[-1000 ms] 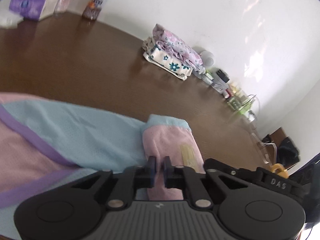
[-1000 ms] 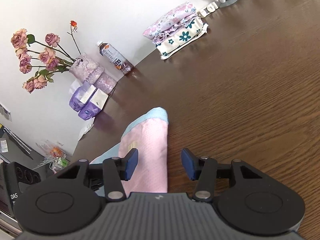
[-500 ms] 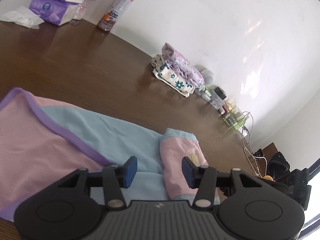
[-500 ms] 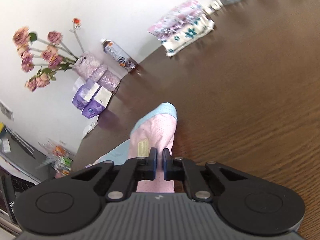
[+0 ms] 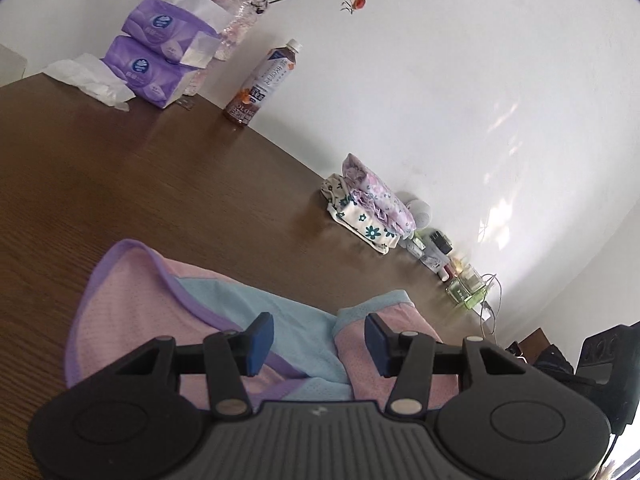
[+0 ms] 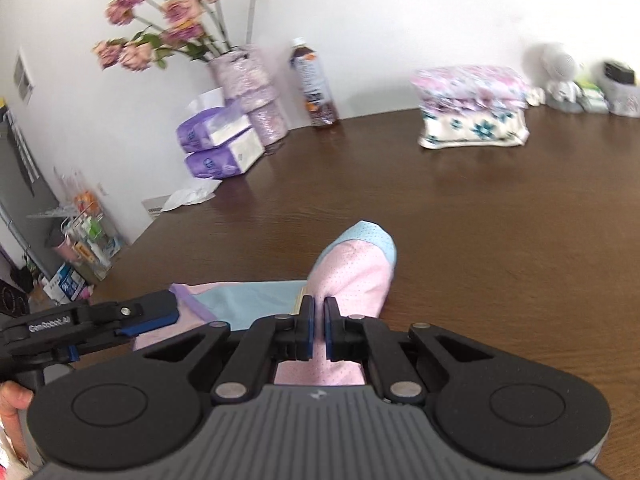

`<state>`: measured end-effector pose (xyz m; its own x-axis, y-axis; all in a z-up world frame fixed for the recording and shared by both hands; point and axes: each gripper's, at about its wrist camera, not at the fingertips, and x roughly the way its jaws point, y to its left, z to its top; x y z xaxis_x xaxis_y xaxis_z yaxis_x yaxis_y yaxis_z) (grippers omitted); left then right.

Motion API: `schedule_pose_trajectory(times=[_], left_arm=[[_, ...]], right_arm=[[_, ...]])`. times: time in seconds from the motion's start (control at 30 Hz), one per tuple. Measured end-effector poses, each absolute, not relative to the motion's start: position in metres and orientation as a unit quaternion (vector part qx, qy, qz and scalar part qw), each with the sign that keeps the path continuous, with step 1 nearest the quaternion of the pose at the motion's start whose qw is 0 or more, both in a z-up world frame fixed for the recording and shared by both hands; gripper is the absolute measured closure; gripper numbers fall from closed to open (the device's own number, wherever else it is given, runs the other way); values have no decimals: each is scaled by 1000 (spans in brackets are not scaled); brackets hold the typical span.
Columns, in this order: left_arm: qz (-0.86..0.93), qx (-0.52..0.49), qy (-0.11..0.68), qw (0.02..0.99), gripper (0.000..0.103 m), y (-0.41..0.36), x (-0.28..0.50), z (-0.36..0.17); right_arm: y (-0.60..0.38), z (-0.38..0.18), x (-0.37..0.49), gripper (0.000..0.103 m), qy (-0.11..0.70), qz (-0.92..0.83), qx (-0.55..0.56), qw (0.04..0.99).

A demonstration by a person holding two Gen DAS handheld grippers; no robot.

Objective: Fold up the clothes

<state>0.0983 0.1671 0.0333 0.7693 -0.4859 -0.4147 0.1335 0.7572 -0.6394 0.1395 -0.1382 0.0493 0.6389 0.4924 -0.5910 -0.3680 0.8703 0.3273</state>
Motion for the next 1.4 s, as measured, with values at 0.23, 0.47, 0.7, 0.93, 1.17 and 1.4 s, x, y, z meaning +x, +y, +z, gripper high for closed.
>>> schedule_pose_trajectory(times=[0.23, 0.47, 0.7, 0.93, 1.17, 1.4], left_arm=[[-169, -292, 298, 893, 54, 178, 96, 29], [-169, -266, 307, 898, 52, 177, 95, 28], [-170, -273, 316, 893, 50, 186, 93, 23], [-170, -261, 321, 895, 50, 195, 86, 25], [-196, -220, 324, 899, 50, 173, 80, 28], [-218, -177, 311, 908, 50, 155, 57, 33]], right_arm=[[-93, 52, 140, 99, 361, 259, 71, 893], [-58, 42, 136, 99, 378, 257, 67, 887], [-38, 29, 137, 96, 399, 258, 92, 875], [-59, 40, 126, 93, 370, 266, 137, 880], [-88, 30, 109, 83, 365, 217, 93, 901], [-94, 32, 92, 77, 327, 247, 91, 908]])
